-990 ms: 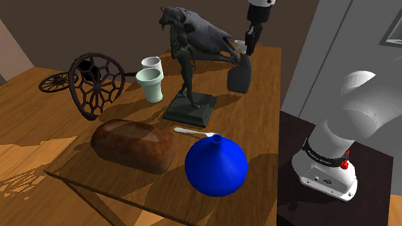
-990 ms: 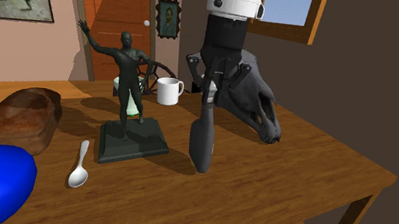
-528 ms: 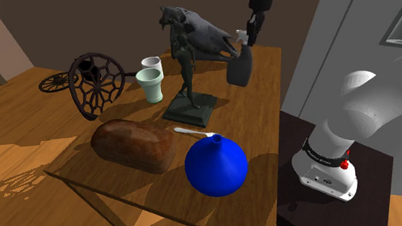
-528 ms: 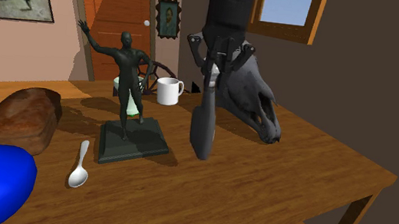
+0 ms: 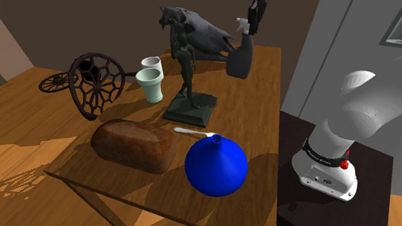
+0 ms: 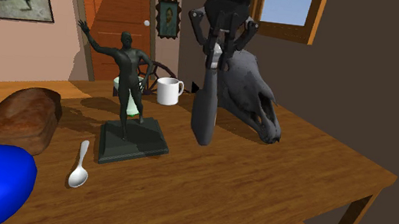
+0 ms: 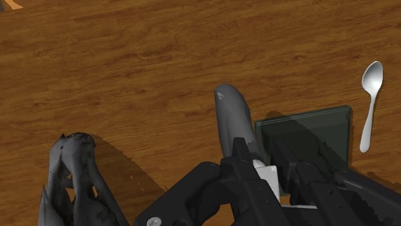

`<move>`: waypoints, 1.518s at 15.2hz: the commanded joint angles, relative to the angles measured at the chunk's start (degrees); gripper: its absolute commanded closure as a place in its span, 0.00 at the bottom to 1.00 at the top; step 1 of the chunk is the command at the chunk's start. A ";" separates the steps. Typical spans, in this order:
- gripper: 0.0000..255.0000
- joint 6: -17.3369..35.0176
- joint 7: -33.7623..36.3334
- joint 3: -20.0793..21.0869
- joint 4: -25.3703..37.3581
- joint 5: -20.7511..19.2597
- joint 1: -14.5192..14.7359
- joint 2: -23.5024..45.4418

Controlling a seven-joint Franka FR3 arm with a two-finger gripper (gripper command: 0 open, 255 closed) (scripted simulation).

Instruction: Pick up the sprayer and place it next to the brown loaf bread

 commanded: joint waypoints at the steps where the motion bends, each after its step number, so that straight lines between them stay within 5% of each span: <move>1: 1.00 -1.55 0.00 0.09 1.64 0.08 0.05 0.10; 23: 1.00 -18.00 -0.05 0.44 23.88 1.53 1.09 5.97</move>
